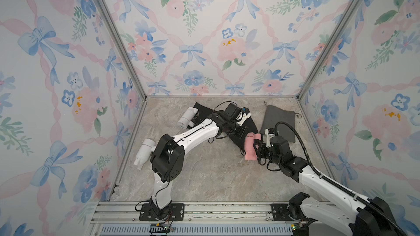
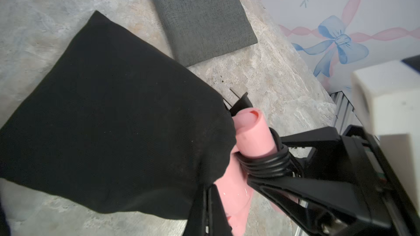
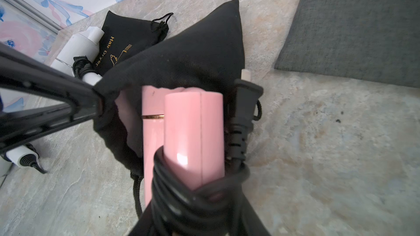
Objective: Pack away hair dryers
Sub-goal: Place the hair dryer in the drawstring bag.
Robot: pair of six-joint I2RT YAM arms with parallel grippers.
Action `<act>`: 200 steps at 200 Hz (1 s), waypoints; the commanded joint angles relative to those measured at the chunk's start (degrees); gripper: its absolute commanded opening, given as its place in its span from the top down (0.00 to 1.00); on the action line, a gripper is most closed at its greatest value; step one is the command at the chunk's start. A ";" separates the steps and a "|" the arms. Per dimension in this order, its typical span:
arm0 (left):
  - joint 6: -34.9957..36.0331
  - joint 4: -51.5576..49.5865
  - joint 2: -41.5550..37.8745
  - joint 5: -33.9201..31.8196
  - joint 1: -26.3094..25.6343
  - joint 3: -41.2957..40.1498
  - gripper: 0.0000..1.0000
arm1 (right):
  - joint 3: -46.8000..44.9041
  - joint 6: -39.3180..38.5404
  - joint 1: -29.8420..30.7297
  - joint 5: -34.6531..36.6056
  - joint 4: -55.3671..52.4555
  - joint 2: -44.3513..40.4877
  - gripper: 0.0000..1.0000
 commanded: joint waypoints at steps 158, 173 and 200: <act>-0.77 0.51 6.95 0.80 -1.68 9.66 1.00 | 1.99 -9.12 9.47 10.46 -12.10 -5.05 0.71; -0.80 0.51 7.32 1.14 -1.58 10.09 1.00 | 3.46 -11.26 10.88 12.12 -12.74 -4.11 0.71; -0.71 0.49 8.11 1.87 -1.57 10.47 1.00 | 4.78 -14.01 11.58 12.56 -12.68 -1.99 0.70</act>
